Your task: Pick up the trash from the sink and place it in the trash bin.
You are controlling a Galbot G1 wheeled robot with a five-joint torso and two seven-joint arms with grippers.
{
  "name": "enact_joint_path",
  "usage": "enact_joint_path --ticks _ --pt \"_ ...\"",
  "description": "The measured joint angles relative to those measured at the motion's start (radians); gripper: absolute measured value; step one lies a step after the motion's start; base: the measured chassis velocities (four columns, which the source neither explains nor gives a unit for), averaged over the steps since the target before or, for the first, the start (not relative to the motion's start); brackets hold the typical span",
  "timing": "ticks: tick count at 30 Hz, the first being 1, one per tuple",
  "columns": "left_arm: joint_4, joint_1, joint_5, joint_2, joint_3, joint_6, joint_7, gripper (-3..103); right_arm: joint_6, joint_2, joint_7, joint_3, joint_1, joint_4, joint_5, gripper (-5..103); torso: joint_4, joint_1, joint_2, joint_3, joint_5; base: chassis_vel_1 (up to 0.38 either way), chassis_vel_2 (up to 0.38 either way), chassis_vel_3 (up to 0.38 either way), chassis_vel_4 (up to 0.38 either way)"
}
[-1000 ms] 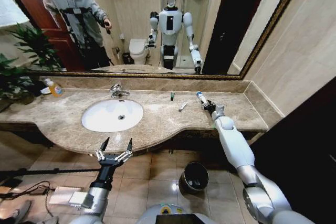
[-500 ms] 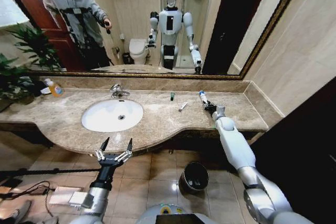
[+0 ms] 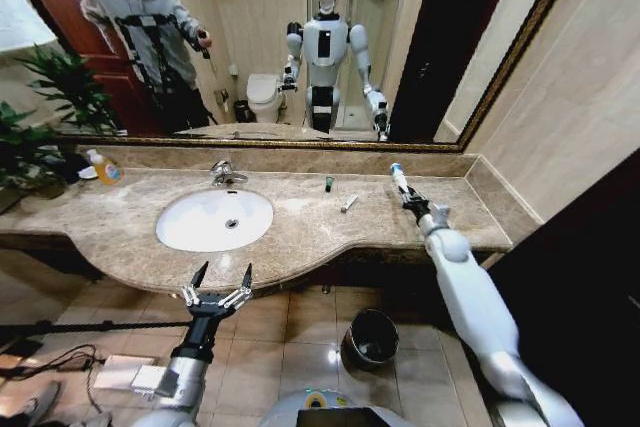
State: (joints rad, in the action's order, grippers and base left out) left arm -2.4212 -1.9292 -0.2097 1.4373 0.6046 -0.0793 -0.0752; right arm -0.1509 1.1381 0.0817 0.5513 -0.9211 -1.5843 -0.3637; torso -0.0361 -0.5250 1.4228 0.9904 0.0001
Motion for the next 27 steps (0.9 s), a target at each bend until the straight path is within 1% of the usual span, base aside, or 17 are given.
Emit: enact_joint_path --ticks 3,4,5,7,8,11,12,13,15,18,19,21,22,23,24,25,27 --pt "0.0 0.0 0.0 0.0 0.0 0.0 0.0 100 0.029 0.013 -0.034 0.047 -0.146 -0.18 -0.025 24 -0.0009 0.0 0.0 0.0 -0.0002 0.0 0.0 0.0 0.0" --pt "0.0 0.0 0.0 0.0 0.0 0.0 0.0 100 0.029 0.013 -0.034 0.047 -0.146 -0.18 -0.025 24 -0.0009 0.0 0.0 0.0 -0.0002 0.0 0.0 0.0 0.0" --pt "0.0 0.0 0.0 0.0 0.0 0.0 0.0 100 0.041 0.024 -0.043 0.067 -0.204 -0.247 -0.033 24 -0.001 0.0 0.0 0.0 -0.0001 0.0 0.0 0.0 0.0" --pt "0.0 0.0 0.0 0.0 0.0 0.0 0.0 100 0.069 0.057 -0.056 0.107 -0.343 -0.374 -0.032 24 -0.0009 0.0 0.0 0.0 -0.0004 0.0 0.0 0.0 0.0" --pt "0.0 0.0 0.0 0.0 0.0 0.0 0.0 100 0.069 0.057 -0.056 0.107 -0.343 -0.374 -0.032 24 -0.0009 0.0 0.0 0.0 -0.0004 0.0 0.0 0.0 0.0" --pt "0.0 0.0 0.0 0.0 0.0 0.0 0.0 100 0.119 0.112 -0.058 0.121 -0.489 -0.479 0.003 24 0.0 0.0 0.0 0.0 -0.0004 0.0 0.0 0.0 0.0" --pt "0.0 0.0 0.0 0.0 0.0 0.0 0.0 100 0.119 0.112 -0.058 0.121 -0.489 -0.479 0.003 24 0.0 0.0 0.0 0.0 -0.0004 0.0 0.0 0.0 0.0" --pt "0.0 0.0 0.0 0.0 0.0 0.0 0.0 100 0.146 0.137 -0.058 0.115 -0.539 -0.509 0.025 24 -0.0009 0.0 0.0 0.0 -0.0002 0.0 0.0 0.0 0.0" --pt "0.0 0.0 0.0 0.0 0.0 0.0 0.0 100 0.164 0.155 -0.057 0.117 -0.574 -0.526 0.038 24 -0.0008 0.0 0.0 0.0 0.0001 0.0 0.0 0.0 0.0" --pt "0.0 0.0 0.0 0.0 0.0 0.0 0.0 100 0.249 0.236 -0.054 0.138 -0.722 -0.575 0.08 24 -0.0007 0.0 0.0 0.0 -0.0001 0.0 0.0 0.0 0.0" --pt "0.0 0.0 0.0 0.0 0.0 0.0 0.0 100 0.249 0.236 -0.054 0.138 -0.722 -0.575 0.08 24 -0.0007 0.0 0.0 0.0 -0.0001 0.0 0.0 0.0 0.0" --pt "0.0 0.0 0.0 0.0 0.0 0.0 0.0 100 0.306 0.283 -0.048 0.146 -0.806 -0.581 0.1 24 -0.0005 0.0 0.0 0.0 -0.0001 0.0 0.0 0.0 0.0" --pt "0.0 0.0 0.0 0.0 0.0 0.0 0.0 100 0.306 0.283 -0.048 0.146 -0.806 -0.581 0.1 24 -0.0005 0.0 0.0 0.0 -0.0001 0.0 0.0 0.0 0.0" --pt "0.0 0.0 0.0 0.0 0.0 0.0 0.0 100 0.361 0.319 -0.045 0.147 -0.86 -0.58 0.116 24 -0.0006 0.0 0.0 0.0 -0.0001 0.0 0.0 0.0 0.0" --pt "0.0 0.0 0.0 0.0 0.0 0.0 0.0 100 0.389 0.338 -0.045 0.147 -0.885 -0.578 0.121 24 -0.0006 0.0 0.0 0.0 -0.0003 0.0 0.0 0.0 0.0" --pt "0.0 0.0 0.0 0.0 0.0 0.0 0.0 100 0.389 0.338 -0.045 0.147 -0.885 -0.578 0.121 24 -0.0006 0.0 0.0 0.0 -0.0003 0.0 0.0 0.0 0.0" --pt "0.0 0.0 0.0 0.0 0.0 0.0 0.0 100 0.462 0.388 -0.046 0.147 -0.951 -0.56 0.131 24 -0.0006 0.0 0.0 0.0 -0.0003 0.0 0.0 0.0 0.0"
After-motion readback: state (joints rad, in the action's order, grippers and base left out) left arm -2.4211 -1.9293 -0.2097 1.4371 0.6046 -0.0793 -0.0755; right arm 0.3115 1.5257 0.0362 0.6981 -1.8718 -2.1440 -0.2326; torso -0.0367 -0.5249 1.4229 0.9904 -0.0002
